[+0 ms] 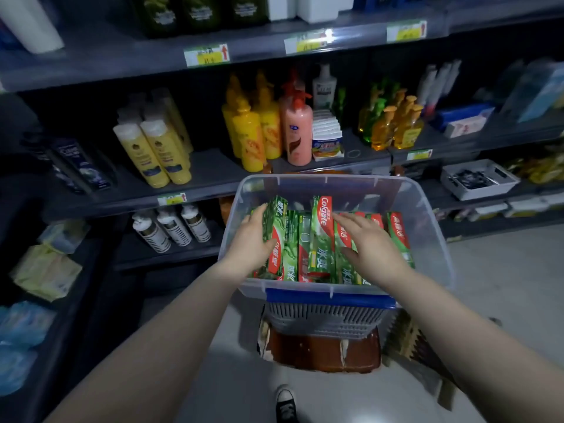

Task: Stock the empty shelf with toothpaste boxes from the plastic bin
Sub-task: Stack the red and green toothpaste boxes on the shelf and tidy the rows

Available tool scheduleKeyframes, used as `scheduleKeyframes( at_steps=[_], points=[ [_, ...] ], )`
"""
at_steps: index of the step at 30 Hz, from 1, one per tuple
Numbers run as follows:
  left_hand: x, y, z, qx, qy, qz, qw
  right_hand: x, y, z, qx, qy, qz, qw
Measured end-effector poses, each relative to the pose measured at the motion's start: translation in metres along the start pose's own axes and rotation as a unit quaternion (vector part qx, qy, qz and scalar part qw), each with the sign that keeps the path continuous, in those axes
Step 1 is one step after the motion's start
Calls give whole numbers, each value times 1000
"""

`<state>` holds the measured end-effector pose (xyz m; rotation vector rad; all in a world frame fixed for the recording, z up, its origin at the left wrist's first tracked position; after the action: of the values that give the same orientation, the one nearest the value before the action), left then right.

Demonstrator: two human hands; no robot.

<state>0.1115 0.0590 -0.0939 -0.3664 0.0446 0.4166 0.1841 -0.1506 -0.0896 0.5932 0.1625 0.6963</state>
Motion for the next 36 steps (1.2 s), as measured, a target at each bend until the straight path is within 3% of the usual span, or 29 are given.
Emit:
scheduleKeyframes(
  at_steps=[15,25,29,36],
  points=[
    [50,23,-39,36,119,17,992,74,-16,-42,-183,210,-9,960],
    [57,20,-55,69,156,97,981,104,-37,-28,-241,233,122,934],
    [58,15,-54,78,158,103,979,96,-53,-11,-185,195,110,957],
    [60,1,-65,160,166,125,965,80,-72,9,-125,151,-4,981]
  ],
)
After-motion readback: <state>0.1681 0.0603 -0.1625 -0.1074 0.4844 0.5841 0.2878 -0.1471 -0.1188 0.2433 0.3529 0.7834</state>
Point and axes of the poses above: each hand's wrist, its own x-axis towards the middle knuckle, its own z-axis out of the back of the hand, y = z × x, the point moved 4 cm from there along x, towards the middle knuckle, and after that the axes turned 15 degrees about x, right-handed, at the moved point
